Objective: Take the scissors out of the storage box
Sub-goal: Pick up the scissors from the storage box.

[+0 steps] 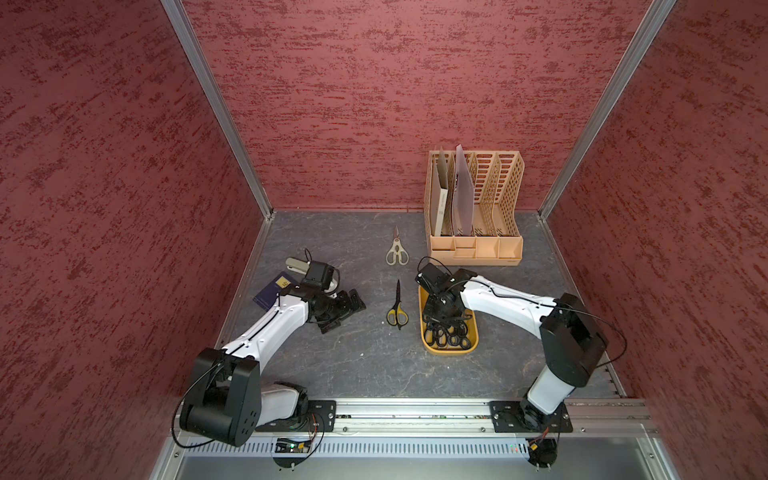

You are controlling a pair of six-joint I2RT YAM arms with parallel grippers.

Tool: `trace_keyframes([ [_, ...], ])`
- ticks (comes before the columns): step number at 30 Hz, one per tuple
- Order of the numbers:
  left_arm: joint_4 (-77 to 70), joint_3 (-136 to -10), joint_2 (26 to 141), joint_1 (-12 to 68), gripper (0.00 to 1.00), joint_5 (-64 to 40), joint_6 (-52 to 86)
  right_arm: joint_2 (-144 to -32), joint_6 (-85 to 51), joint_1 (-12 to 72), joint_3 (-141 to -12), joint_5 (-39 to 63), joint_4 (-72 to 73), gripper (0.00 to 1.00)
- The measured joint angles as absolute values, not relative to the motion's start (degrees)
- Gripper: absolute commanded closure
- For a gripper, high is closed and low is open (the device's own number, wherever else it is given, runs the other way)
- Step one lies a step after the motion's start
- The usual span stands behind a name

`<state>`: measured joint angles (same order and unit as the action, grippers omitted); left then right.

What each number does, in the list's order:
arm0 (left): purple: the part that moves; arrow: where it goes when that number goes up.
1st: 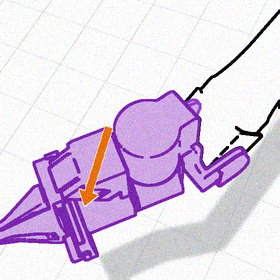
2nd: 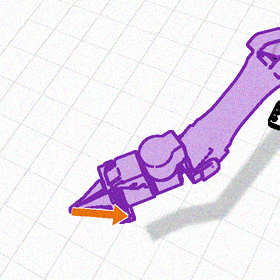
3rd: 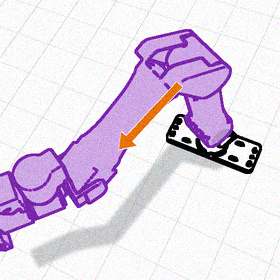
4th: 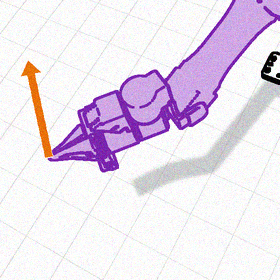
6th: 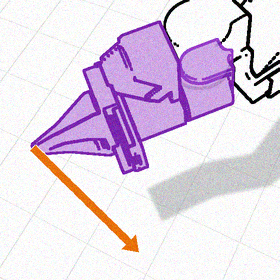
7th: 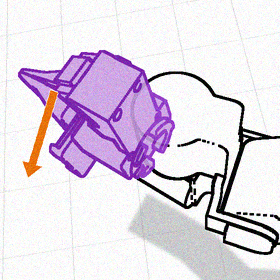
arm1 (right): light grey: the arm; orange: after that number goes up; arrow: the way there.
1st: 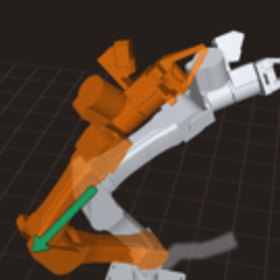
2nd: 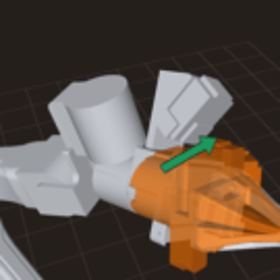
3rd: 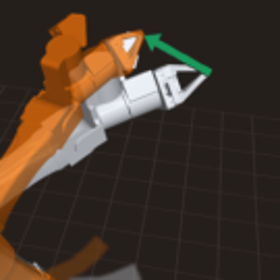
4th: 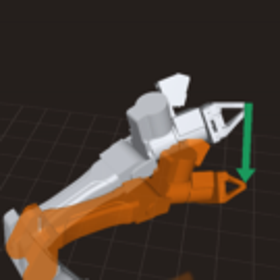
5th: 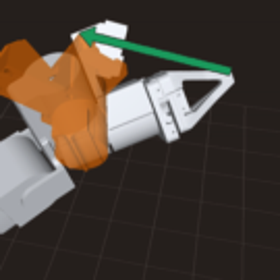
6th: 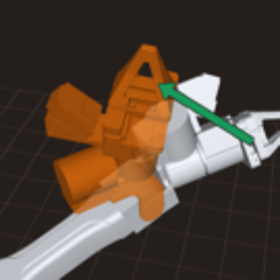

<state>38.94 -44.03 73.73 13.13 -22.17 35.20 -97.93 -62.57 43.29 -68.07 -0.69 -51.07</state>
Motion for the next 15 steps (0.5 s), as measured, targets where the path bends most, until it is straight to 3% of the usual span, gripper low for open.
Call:
trace_keyframes([
  [15,39.03,-44.01,73.87,13.13,0.00,-22.13,35.20,-99.48,-61.17,43.29,-67.33,-0.69,-48.36,0.76],
])
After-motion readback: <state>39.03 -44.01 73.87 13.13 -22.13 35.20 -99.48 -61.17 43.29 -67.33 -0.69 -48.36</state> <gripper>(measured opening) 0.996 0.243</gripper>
